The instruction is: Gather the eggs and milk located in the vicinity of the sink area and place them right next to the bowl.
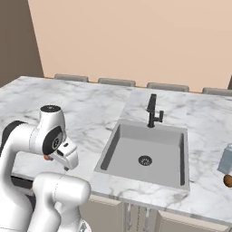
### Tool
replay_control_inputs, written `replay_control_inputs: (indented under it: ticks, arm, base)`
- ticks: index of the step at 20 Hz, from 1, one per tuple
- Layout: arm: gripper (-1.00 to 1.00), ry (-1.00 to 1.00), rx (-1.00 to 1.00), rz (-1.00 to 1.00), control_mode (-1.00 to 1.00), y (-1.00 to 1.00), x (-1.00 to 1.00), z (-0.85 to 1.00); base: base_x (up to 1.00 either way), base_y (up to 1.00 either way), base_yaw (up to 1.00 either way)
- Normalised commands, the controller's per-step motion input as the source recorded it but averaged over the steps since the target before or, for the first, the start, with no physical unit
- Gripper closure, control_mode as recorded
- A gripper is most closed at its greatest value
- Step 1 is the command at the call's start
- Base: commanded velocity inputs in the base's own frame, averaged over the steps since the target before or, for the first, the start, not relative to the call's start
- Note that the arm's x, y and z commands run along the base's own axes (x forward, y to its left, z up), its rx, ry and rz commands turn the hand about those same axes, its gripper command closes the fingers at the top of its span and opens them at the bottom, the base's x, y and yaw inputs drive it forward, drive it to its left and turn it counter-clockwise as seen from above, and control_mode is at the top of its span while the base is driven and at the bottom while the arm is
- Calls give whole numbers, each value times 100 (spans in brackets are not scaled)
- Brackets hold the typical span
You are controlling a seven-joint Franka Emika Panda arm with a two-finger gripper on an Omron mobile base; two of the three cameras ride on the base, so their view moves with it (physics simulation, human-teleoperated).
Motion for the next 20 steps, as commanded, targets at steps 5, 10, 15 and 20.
replay_control_inputs:
  ticks: [5,10,15,20]
  arm:
    - [-100,1,0,3,-100,12,36,-2]
    - [-100,0,0,11,-100,23,49,-5]
    - [-100,0,0,14,-100,37,49,-9]
    - [-100,0,-1,16,-100,44,42,-18]
  base:
    - [0,0,0]
    - [0,0,0]
    - [0,0,0]
    - [0,0,0]
